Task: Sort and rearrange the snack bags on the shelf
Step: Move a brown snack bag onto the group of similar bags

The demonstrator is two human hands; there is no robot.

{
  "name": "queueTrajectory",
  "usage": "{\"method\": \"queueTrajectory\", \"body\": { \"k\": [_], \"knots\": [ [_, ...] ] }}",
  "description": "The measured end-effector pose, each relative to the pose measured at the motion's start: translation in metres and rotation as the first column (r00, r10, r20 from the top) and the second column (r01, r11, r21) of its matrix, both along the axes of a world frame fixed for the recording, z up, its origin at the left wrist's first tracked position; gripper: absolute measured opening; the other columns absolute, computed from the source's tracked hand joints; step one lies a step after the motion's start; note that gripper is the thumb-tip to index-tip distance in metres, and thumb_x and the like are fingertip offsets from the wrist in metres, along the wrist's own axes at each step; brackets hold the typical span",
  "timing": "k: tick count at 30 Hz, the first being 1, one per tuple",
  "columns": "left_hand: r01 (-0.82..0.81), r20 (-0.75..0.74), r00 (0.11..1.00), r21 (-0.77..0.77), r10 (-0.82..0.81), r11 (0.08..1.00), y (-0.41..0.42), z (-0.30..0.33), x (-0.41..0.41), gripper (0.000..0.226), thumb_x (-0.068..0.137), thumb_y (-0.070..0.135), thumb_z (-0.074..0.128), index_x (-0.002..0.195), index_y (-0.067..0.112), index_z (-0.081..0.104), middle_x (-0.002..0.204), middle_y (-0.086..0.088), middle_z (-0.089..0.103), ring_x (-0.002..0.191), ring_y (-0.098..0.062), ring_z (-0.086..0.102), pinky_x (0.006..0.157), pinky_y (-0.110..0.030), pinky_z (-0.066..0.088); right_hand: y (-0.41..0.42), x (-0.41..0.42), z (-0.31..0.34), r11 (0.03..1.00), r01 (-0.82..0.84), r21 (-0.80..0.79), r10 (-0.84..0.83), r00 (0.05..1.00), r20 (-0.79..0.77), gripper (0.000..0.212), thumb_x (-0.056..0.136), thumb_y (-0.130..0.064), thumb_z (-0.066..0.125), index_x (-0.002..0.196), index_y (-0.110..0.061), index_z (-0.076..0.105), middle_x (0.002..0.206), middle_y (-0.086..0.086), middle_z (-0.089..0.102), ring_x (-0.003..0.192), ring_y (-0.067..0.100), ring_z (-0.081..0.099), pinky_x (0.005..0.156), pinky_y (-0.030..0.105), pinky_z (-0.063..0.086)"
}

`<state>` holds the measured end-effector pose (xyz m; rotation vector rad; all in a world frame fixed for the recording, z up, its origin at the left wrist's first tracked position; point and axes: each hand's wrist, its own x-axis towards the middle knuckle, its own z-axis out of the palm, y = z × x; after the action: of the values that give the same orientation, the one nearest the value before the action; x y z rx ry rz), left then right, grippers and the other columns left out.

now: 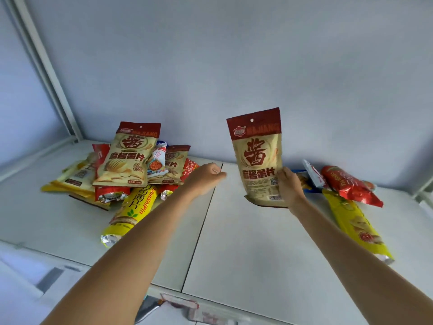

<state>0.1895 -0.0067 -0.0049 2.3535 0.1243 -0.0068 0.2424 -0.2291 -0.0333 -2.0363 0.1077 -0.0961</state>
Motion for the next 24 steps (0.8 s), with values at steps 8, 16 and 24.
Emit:
{"method": "queueTrajectory", "body": {
  "k": [8, 16, 24],
  "knots": [
    [0.024, 0.019, 1.0, -0.644, -0.015, 0.764, 0.007, 0.043, -0.047, 0.053, 0.082, 0.051, 0.064, 0.117, 0.011, 0.061, 0.112, -0.003, 0.07, 0.109, -0.024, 0.064, 0.092, -0.04, 0.05, 0.047, -0.116, 0.022, 0.871, -0.041, 0.49, 0.113, 0.986, -0.12, 0.027, 0.101, -0.013, 0.036, 0.084, -0.014, 0.057, 0.077, 0.005, 0.068, 0.064, 0.018, 0.065, 0.06, 0.031, 0.054],
    [0.093, 0.086, 0.995, -0.694, -0.047, 0.714, 0.032, 0.064, -0.118, 0.017, 0.091, 0.032, 0.062, 0.097, 0.017, 0.066, 0.092, 0.0, 0.072, 0.086, -0.018, 0.067, 0.066, -0.028, 0.047, 0.08, -0.205, 0.047, 0.913, 0.038, 0.405, 0.012, 0.993, -0.119, 0.016, 0.098, -0.019, 0.044, 0.092, -0.018, 0.059, 0.089, 0.006, 0.068, 0.063, 0.013, 0.062, 0.054, 0.027, 0.049],
    [-0.032, 0.176, 0.967, -0.633, 0.184, 0.773, 0.029, 0.077, -0.17, 0.026, 0.094, 0.033, 0.058, 0.102, 0.009, 0.063, 0.098, -0.004, 0.07, 0.076, -0.016, 0.066, 0.063, -0.025, 0.05, 0.128, -0.296, 0.052, 0.91, 0.011, -0.415, 0.071, 0.981, 0.181, 0.046, 0.09, -0.036, 0.055, 0.13, -0.016, 0.046, 0.13, 0.003, 0.05, 0.116, 0.023, 0.052, 0.095, 0.037, 0.044]
  ]
}}
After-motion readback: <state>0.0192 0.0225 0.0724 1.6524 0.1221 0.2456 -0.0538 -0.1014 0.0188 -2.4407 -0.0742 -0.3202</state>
